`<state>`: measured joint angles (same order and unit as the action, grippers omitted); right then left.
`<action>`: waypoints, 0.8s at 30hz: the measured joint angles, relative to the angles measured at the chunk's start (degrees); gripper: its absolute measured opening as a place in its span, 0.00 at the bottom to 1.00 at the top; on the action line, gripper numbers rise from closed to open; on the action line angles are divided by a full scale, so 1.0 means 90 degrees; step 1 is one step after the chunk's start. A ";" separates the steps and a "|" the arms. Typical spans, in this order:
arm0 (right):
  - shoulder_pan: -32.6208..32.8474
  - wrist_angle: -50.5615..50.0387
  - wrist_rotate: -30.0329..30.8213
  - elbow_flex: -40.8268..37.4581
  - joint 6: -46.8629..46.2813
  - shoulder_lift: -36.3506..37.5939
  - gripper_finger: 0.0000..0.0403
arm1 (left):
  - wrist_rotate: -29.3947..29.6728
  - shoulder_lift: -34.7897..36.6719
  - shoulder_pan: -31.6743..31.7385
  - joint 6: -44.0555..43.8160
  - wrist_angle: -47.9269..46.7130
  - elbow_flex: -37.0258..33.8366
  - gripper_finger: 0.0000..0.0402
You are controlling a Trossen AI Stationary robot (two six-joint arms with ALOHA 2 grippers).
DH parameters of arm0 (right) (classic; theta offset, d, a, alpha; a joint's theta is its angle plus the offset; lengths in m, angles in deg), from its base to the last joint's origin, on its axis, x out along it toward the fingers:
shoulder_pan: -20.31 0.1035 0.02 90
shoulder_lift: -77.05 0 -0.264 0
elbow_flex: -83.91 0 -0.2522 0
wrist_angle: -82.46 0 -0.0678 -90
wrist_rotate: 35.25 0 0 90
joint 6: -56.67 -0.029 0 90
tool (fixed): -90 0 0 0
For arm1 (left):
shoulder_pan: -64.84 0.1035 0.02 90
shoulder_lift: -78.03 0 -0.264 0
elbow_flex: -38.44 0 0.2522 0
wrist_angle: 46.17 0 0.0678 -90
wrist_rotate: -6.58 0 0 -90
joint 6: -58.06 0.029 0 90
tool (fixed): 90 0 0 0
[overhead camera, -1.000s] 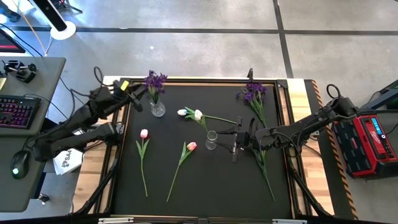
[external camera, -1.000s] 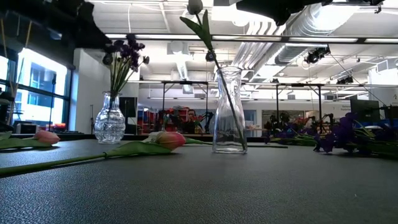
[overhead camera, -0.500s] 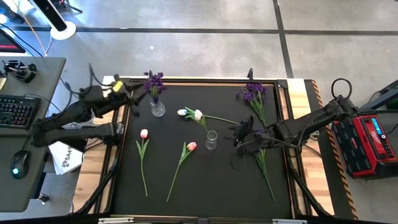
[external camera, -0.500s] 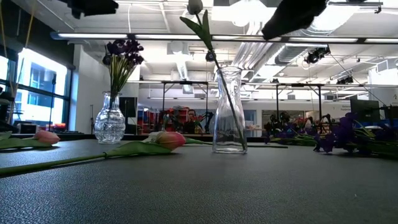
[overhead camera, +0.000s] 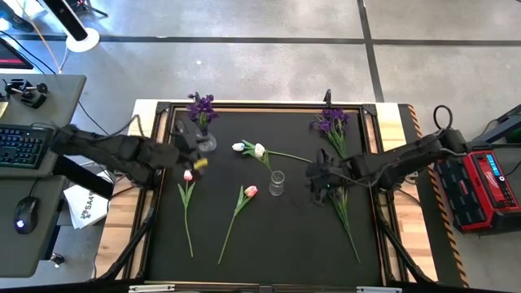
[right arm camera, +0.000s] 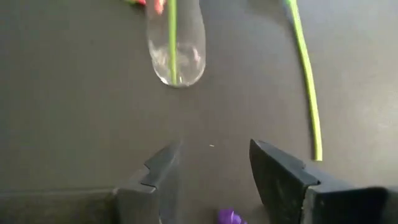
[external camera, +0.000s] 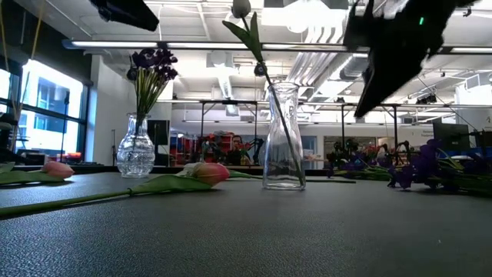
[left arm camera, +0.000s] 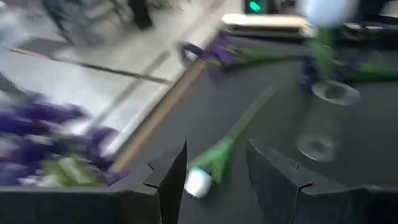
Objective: Sort flowers into vase by color
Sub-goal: Put the white tulip into the right transparent flower vase
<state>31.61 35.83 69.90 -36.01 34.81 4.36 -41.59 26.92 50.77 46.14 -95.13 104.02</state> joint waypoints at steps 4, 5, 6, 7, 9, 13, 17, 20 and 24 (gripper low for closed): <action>-0.0820 0.1085 -0.0605 -0.0703 0.0793 -0.0002 0.37 | -0.0240 -0.0466 -0.0816 -0.0775 -0.0458 0.0130 0.38; -0.1054 0.1340 -0.0654 -0.0846 0.0969 -0.0002 0.36 | -0.0263 -0.0552 -0.0992 -0.0982 -0.0535 0.0130 0.38; -0.1288 0.1576 -0.0687 -0.0962 0.1116 -0.0002 0.35 | -0.0263 -0.0623 -0.1161 -0.1232 -0.0631 0.0130 0.38; -0.1525 0.1796 -0.0730 -0.1053 0.1209 -0.0002 0.34 | -0.0262 -0.0685 -0.1320 -0.1502 -0.0721 0.0130 0.38; -0.1917 0.2258 -0.0856 -0.1199 0.1405 -0.0002 0.33 | -0.0256 -0.0817 -0.1608 -0.2053 -0.0930 0.0130 0.38; -0.2409 0.2956 -0.1043 -0.1317 0.1810 -0.0002 0.33 | -0.0259 -0.1102 -0.2076 -0.3052 -0.1350 0.0046 0.38; -0.2711 0.3696 -0.1271 -0.1330 0.2308 -0.0198 0.33 | -0.0259 -0.1527 -0.2436 -0.4252 -0.1856 0.0031 0.38; -0.2887 0.4406 -0.1846 -0.1330 0.2504 -0.0683 0.33 | -0.0256 -0.1865 -0.2633 -0.4867 -0.2044 0.0031 0.38; -0.3146 0.4714 -0.2073 -0.1178 0.2950 -0.1525 0.33 | -0.0184 -0.2264 -0.2696 -0.5049 -0.2046 0.0031 0.38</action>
<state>3.30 78.26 51.25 -46.62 61.36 -9.37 -43.25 6.55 26.51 0.69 -113.54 104.30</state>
